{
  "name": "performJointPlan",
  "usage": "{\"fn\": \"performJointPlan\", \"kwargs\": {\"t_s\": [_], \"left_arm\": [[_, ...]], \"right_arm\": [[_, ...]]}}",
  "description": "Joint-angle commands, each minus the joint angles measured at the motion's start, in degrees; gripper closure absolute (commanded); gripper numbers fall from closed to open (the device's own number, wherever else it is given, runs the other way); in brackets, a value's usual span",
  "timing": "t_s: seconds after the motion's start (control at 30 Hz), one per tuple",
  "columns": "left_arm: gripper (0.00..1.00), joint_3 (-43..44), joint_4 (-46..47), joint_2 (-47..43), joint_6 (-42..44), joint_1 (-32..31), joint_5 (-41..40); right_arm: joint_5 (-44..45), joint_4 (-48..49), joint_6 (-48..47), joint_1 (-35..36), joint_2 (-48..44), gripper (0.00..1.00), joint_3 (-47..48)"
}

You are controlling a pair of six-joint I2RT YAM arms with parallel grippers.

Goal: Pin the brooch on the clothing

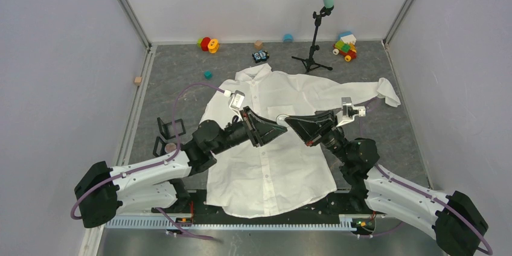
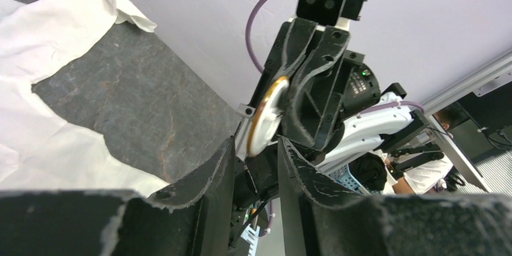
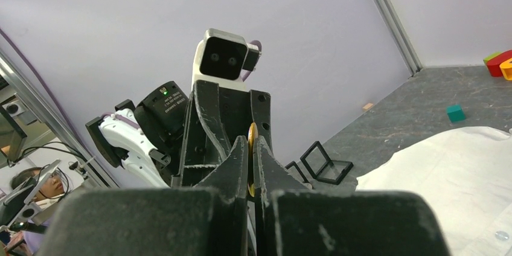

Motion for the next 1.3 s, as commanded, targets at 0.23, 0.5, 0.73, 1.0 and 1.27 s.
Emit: {"fn": "performJointPlan", "kwargs": {"t_s": [0.23,0.5,0.73,1.0,1.27], "left_arm": [[0.81,2.61,5.32,0.92,-1.71,-0.48,1.20],[0.98,2.16,3.55,0.79,-1.59,-0.51,0.16],[0.98,4.78,-14.17,-1.21,1.52,-0.32,1.09],[0.98,3.57,-19.25,-2.90,-0.06,2.92,12.26],[0.98,3.57,-19.54,-3.59,0.08,4.35,19.19]], "right_arm": [[0.54,2.72,0.59,0.30,-0.10,1.00,-0.26],[0.19,-0.41,-0.28,0.33,-1.01,0.73,-0.29],[2.67,-11.54,-4.18,0.26,-7.79,0.25,-0.69],[-5.52,-27.59,-9.03,-3.25,-9.84,0.08,3.27],[-22.85,-9.79,5.55,-9.39,-6.08,0.18,-0.79]]}}
